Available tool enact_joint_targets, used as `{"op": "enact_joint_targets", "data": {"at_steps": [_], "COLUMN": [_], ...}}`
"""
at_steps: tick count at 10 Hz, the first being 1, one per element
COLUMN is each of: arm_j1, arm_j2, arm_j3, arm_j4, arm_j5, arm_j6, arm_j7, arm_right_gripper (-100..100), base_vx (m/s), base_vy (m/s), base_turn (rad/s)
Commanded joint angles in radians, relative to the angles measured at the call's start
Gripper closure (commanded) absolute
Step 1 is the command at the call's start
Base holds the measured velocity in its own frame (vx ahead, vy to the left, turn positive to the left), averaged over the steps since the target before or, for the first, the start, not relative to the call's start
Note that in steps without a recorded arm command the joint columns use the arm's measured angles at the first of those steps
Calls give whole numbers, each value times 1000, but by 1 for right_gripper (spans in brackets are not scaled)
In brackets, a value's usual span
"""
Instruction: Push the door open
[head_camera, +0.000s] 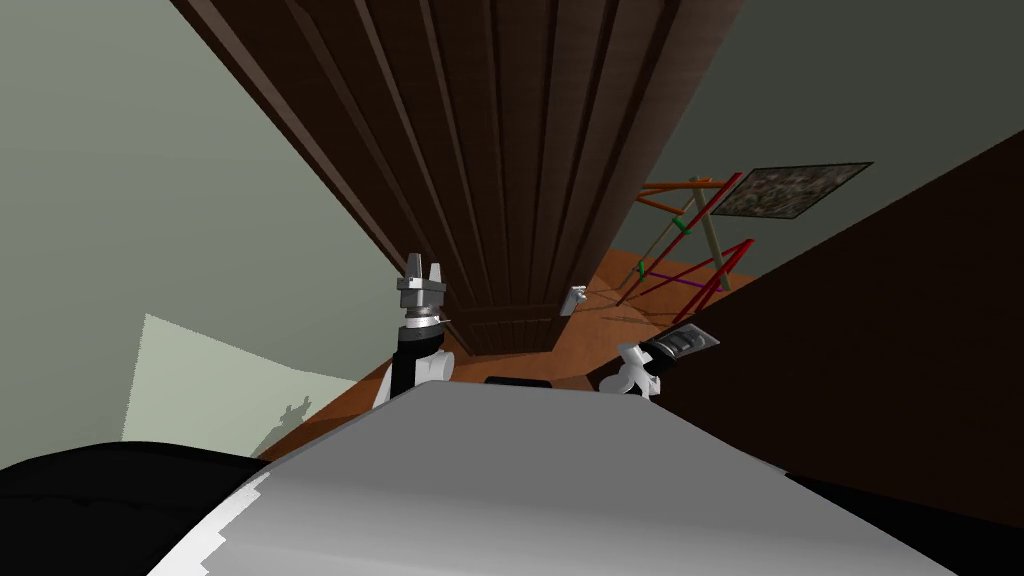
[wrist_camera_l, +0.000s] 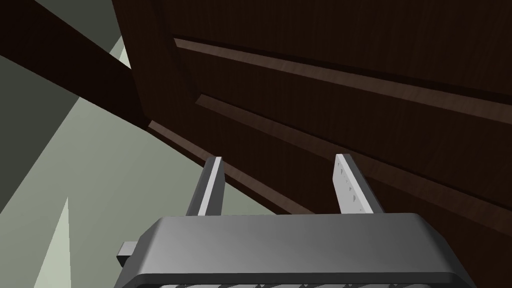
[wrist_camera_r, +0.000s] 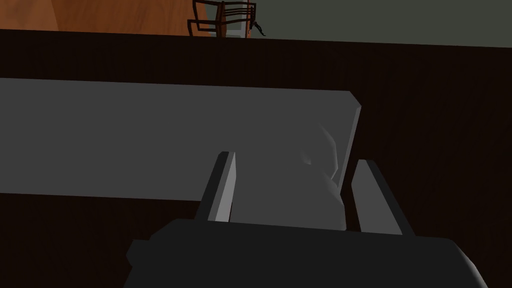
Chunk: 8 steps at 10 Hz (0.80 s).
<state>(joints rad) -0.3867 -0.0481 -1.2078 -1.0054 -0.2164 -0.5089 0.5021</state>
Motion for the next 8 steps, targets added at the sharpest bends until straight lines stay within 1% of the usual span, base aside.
{"op": "enact_joint_targets", "data": {"at_steps": [1, 3, 4, 5, 6, 8], "arm_j1": [0, 0, -9, -9, -18, -18], "arm_j2": [-1, -1, -1, -1, 0, 0], "arm_j3": [-19, -19, -43, -43, -67, -67], "arm_j4": [-36, -36, -39, -39, -43, -43], "arm_j5": [-2, -2, -6, -6, -11, -11], "arm_j6": [-25, -25, -33, -33, -41, -41], "arm_j7": [12, 12, 24, 24, 37, 37], "arm_right_gripper": [100, 100, 100, 100, 100, 100], "base_vx": [20, 2, 10, 13, 25, 8], "base_vy": [-78, -25, -20, -41, -65, -39], "base_turn": [51, -1, 83, 36, 74, 27]}}
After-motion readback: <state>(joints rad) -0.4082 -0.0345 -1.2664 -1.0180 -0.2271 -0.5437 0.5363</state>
